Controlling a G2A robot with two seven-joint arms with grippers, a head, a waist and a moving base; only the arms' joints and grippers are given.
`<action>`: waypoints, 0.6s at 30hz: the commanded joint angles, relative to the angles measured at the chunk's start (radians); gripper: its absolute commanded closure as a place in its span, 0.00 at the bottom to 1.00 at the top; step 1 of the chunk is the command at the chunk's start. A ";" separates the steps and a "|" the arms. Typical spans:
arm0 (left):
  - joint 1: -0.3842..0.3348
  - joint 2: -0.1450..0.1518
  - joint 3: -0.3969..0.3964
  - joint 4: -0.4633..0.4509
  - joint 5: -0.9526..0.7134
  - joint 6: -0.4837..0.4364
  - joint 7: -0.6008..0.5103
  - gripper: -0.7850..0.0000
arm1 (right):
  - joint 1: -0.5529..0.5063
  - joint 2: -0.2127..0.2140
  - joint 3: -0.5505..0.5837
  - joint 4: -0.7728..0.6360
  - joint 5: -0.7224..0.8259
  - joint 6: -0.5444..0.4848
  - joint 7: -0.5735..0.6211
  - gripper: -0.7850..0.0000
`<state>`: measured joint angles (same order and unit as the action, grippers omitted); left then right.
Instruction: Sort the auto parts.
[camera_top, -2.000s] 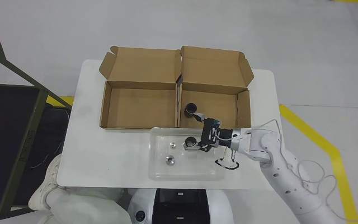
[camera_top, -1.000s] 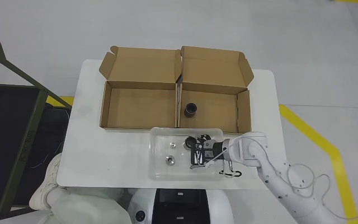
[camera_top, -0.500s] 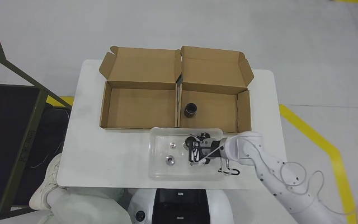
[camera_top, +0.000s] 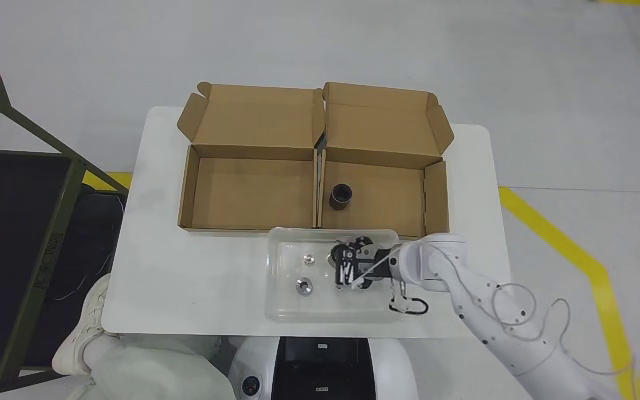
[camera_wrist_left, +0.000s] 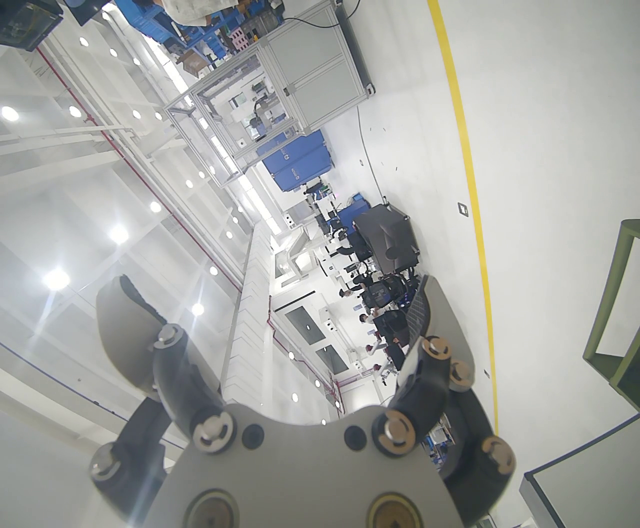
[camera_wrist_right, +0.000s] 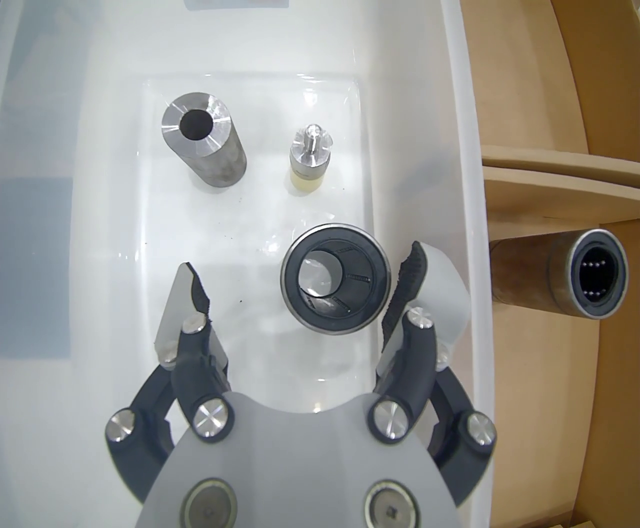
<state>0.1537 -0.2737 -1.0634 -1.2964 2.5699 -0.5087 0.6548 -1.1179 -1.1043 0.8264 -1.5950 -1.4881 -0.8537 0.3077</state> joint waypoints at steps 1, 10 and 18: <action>0.000 0.000 0.000 0.000 0.000 0.000 0.000 0.00 | 0.003 -0.002 -0.005 0.010 -0.001 0.002 -0.007 0.13; 0.000 0.000 0.000 0.000 0.000 0.000 0.000 0.00 | 0.017 -0.010 -0.019 0.063 0.007 0.022 -0.030 0.34; 0.000 0.000 0.000 0.000 0.000 0.000 0.000 0.00 | 0.025 -0.015 -0.019 0.074 0.040 0.028 -0.019 0.59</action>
<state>0.1537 -0.2737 -1.0634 -1.2964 2.5699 -0.5087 0.6548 -1.0930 -1.1195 0.8063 -1.5183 -1.4507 -0.8251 0.2882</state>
